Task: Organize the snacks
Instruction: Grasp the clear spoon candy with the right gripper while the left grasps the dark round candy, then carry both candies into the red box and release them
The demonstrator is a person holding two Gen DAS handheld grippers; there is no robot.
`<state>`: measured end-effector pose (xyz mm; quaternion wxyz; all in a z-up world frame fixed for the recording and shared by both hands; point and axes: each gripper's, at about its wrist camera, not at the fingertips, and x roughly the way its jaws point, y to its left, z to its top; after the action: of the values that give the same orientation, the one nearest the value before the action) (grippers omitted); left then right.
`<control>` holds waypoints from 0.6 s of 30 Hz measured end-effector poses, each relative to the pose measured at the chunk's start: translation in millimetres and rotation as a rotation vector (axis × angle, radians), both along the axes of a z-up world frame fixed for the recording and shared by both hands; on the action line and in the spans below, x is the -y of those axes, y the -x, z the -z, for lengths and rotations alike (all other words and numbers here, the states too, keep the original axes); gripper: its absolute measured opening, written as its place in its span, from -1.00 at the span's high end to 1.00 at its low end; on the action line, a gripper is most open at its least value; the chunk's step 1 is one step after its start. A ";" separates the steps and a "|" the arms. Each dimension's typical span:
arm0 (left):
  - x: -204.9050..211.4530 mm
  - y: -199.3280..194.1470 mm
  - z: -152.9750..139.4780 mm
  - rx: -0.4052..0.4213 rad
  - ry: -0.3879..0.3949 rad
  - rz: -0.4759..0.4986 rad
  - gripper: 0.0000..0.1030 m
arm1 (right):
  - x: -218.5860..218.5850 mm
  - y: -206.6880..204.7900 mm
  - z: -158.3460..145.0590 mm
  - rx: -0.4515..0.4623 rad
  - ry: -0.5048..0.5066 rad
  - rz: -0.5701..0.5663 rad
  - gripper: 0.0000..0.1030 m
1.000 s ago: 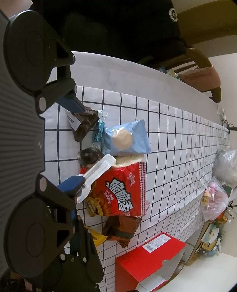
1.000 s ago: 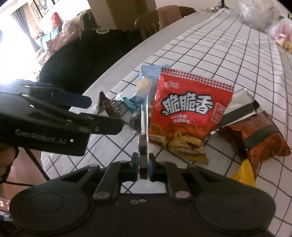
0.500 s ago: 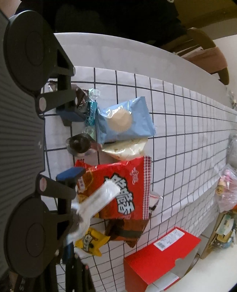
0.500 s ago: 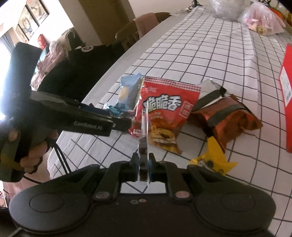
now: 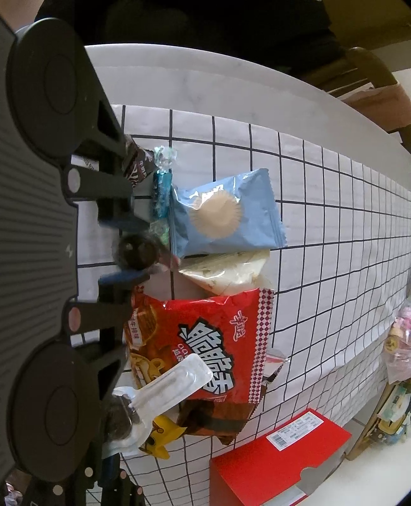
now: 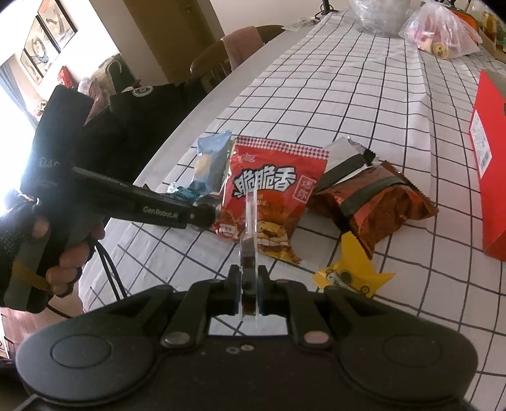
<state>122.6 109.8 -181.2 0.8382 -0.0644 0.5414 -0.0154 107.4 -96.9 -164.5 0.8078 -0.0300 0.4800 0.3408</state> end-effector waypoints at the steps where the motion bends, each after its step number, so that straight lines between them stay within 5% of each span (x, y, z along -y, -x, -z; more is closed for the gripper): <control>1: 0.6 0.6 0.2 -0.001 0.003 -0.003 0.53 | 1.2 0.0 -1.7 0.003 0.000 0.002 0.83; 10: -2.6 11.8 -8.5 0.016 0.058 -0.080 0.55 | 24.4 -0.4 -26.7 0.046 -0.008 0.056 0.83; 18: -0.8 29.4 -44.4 0.068 0.112 -0.111 0.55 | 55.4 -2.8 -57.0 0.092 -0.031 0.126 0.83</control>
<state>93.3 110.6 -136.9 0.8509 -0.1402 0.5063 -0.0013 110.3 -152.3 -107.5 0.8493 -0.0029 0.4380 0.2948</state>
